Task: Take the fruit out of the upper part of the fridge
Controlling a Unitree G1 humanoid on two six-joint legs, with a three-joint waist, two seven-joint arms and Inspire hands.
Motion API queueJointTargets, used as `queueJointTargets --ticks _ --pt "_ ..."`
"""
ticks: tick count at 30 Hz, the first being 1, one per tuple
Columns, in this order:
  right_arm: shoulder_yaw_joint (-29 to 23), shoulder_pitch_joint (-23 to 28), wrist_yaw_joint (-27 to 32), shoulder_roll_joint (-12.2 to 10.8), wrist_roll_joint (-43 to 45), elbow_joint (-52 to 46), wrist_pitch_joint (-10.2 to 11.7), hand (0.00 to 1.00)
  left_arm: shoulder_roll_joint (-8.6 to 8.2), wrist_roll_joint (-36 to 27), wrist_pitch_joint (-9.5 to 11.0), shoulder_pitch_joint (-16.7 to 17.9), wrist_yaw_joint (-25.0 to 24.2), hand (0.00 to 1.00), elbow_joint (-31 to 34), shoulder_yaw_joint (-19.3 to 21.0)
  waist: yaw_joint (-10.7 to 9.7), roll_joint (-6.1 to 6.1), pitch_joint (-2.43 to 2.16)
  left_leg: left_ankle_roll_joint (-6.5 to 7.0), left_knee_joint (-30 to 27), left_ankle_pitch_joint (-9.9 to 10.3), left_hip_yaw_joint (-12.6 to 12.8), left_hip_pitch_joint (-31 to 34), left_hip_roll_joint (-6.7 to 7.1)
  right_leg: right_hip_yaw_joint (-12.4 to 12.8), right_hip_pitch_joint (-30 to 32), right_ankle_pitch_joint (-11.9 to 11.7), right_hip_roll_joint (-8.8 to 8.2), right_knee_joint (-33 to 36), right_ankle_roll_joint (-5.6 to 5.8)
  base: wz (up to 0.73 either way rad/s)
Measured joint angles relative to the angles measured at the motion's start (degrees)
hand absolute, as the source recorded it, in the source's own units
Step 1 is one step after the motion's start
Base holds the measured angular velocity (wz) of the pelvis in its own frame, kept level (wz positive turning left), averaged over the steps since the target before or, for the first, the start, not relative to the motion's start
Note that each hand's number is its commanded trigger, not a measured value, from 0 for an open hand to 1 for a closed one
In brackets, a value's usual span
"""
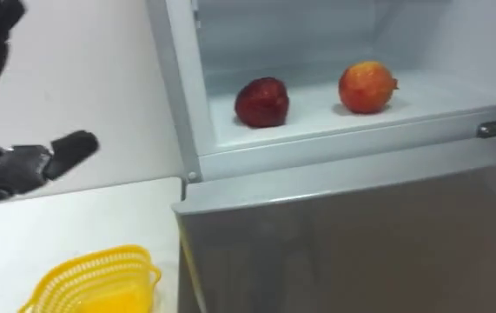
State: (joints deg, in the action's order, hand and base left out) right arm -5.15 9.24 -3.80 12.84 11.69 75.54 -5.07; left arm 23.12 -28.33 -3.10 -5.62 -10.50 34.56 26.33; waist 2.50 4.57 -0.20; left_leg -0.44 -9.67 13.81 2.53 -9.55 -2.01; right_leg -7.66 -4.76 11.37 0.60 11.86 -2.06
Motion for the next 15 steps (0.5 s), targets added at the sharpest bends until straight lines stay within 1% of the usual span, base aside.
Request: queueJointTargets --ticks 1,3,4,5,6,7,8,9,10,11,12,13,15 --pt "-0.6 0.5 0.1 -0.1 0.0 0.0 0.0 0.00 0.00 0.5 0.1 1.1 0.8 0.00 -0.1 1.0 0.1 -0.04 -0.01 0.00 -0.1 0.0 -0.1 0.0 0.06 -0.3 0.0 0.1 -0.14 0.0 0.04 0.14" --pt "-0.9 2.2 0.0 -0.2 -0.1 0.0 0.2 0.00 -0.02 2.7 0.3 3.9 3.9 0.00 -0.1 4.2 2.3 -0.30 0.03 0.00 -0.6 0.0 -0.3 0.0 0.38 -0.4 0.2 0.5 -0.50 0.8 0.21 0.15" --pt "-1.1 2.4 0.0 -0.2 -0.1 -0.1 0.2 0.00 -0.02 2.8 0.6 4.7 4.7 0.00 -0.1 5.2 2.9 -0.32 0.03 0.00 -0.7 0.0 -0.3 0.1 0.44 -0.4 0.2 0.5 -0.52 0.9 0.25 0.07" --pt "-1.2 3.1 0.0 -0.2 -0.1 -0.2 0.2 0.00 -0.04 3.1 1.6 7.0 6.7 0.00 -0.1 7.3 3.9 -0.31 0.02 0.01 -0.9 0.0 -0.5 0.2 0.55 -0.5 0.1 0.6 -0.56 0.9 0.29 0.10" --pt "-1.3 3.8 -0.1 -0.2 0.0 -0.5 0.2 0.00 -0.04 4.3 2.3 9.3 8.6 0.00 -0.2 9.3 4.4 -0.42 0.01 0.01 -1.0 0.0 -1.4 0.4 0.73 -0.9 -0.1 0.7 -0.61 0.8 0.46 0.16" --pt "-1.4 3.7 -0.1 -0.2 0.1 -0.6 0.2 0.00 -0.04 5.0 2.4 10.3 9.7 0.00 -0.3 10.2 4.6 -0.47 -0.03 0.02 -1.1 0.0 -1.8 0.4 0.82 -0.9 -0.1 0.7 -0.68 0.8 0.54 0.25" --pt "-2.1 4.0 -0.1 -0.3 0.1 -0.6 0.2 0.00 -0.17 7.0 2.7 12.0 12.2 0.00 -0.7 11.9 5.1 -0.46 0.00 0.02 -1.1 0.0 -2.4 0.4 0.93 -1.5 -0.2 0.7 -0.81 0.7 0.57 0.23" --pt "-3.0 4.6 0.0 -0.3 0.0 -0.7 0.2 0.00 -0.24 8.7 3.0 12.9 15.1 0.00 -1.7 12.8 5.6 -0.45 0.08 0.02 -1.2 0.0 -2.9 0.4 1.02 -2.2 -0.3 0.7 -1.27 0.7 0.58 0.19" --pt "-3.1 4.8 0.1 -0.2 0.0 -1.0 0.2 0.00 -0.41 9.4 3.3 13.4 16.4 0.00 -2.4 13.4 5.8 -0.45 0.16 0.03 -1.2 0.0 -2.9 0.5 1.03 -2.4 -0.3 0.8 -1.35 0.8 0.60 0.11" --pt "-3.1 5.0 0.4 0.0 0.1 -2.1 0.2 0.00 -1.50 10.8 4.2 14.9 19.3 0.00 -3.7 14.6 6.0 -0.17 0.16 0.03 -1.2 0.0 -2.9 0.5 1.06 -2.6 -0.4 0.8 -1.44 0.8 0.64 0.07" --pt "-3.1 5.0 0.8 0.1 0.1 -2.5 0.4 0.00 -3.30 11.5 4.8 16.6 22.1 0.00 -5.3 15.7 6.0 -0.08 0.13 0.03 -1.3 0.0 -3.1 0.5 1.14 -3.0 -0.5 0.9 -1.57 0.8 0.67 0.08" --pt "-3.1 5.0 1.0 0.1 0.1 -2.9 0.5 0.00 -4.12 11.5 5.0 17.6 23.3 0.00 -6.1 16.2 6.1 0.12 0.24 0.03 -1.2 0.0 -3.3 0.5 1.18 -3.4 -0.6 0.9 -1.65 0.8 0.67 0.15" --pt "-3.1 5.1 1.2 0.0 -0.1 -3.2 0.7 0.00 -6.30 11.5 5.2 21.5 27.6 0.00 -9.8 16.5 5.9 0.15 0.22 0.03 -1.3 0.0 -3.6 0.4 1.31 -3.5 -0.9 1.2 -1.66 0.7 0.75 0.14"
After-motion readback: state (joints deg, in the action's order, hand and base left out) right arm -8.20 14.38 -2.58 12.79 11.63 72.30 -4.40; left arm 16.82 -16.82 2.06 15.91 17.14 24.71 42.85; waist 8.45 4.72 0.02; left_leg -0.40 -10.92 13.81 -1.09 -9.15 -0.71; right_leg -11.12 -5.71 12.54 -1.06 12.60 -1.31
